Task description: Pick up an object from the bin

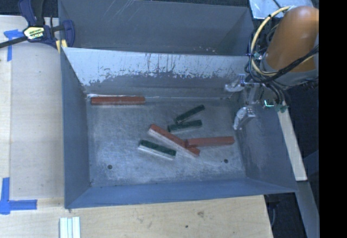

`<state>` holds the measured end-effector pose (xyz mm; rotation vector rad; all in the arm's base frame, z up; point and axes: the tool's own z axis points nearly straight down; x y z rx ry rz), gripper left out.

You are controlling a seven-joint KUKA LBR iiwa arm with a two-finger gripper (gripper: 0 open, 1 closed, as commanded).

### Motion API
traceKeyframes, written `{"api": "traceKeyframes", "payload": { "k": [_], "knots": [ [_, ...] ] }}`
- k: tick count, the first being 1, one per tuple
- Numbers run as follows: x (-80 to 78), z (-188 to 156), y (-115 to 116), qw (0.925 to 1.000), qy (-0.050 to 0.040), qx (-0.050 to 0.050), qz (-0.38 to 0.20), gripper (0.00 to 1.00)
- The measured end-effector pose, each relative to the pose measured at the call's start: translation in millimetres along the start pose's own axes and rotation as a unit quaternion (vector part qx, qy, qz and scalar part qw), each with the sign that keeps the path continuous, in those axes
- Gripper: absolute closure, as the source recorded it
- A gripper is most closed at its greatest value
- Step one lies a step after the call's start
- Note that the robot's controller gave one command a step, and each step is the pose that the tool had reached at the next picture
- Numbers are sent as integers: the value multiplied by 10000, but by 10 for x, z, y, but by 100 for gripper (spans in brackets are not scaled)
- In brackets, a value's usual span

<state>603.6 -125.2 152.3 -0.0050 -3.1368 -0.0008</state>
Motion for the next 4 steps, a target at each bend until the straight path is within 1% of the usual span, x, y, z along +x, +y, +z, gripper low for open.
{"api": "traceKeyframes", "payload": {
  "k": [1, 2, 3, 4],
  "knots": [
    [-19, -51, 3, 10000, -42, 7, -12, 0],
    [275, 456, 115, 10000, -70, 13, -65, 0],
    [410, 745, 310, 9977, -174, 32, -660, 100],
    [410, 745, 310, 9977, -173, 33, -662, 100]
  ]
}}
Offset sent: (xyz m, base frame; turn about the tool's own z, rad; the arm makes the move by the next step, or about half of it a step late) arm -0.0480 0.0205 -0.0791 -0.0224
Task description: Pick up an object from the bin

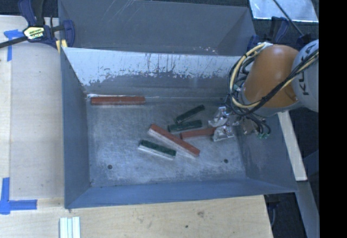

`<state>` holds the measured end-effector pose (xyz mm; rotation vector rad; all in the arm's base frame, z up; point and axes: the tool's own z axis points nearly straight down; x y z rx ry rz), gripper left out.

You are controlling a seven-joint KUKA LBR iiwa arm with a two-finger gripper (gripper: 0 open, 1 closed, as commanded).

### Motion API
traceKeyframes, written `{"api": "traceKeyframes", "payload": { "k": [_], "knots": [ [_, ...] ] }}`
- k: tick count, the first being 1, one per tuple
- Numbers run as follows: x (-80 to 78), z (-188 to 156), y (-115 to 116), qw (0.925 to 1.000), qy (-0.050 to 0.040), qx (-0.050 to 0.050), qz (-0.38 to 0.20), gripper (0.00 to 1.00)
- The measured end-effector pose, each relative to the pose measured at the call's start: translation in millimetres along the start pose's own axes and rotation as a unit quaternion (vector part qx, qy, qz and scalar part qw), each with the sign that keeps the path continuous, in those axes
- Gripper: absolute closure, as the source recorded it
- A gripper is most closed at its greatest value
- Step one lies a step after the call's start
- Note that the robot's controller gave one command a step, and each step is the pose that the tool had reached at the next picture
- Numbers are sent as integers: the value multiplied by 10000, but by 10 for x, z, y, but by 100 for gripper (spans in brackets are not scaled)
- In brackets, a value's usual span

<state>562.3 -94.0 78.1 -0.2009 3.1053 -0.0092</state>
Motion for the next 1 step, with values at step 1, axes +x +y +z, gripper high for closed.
{"api": "traceKeyframes", "payload": {
  "k": [1],
  "knots": [
    [111, -1507, -96, 9996, 122, -34, -250, 100]
  ]
}}
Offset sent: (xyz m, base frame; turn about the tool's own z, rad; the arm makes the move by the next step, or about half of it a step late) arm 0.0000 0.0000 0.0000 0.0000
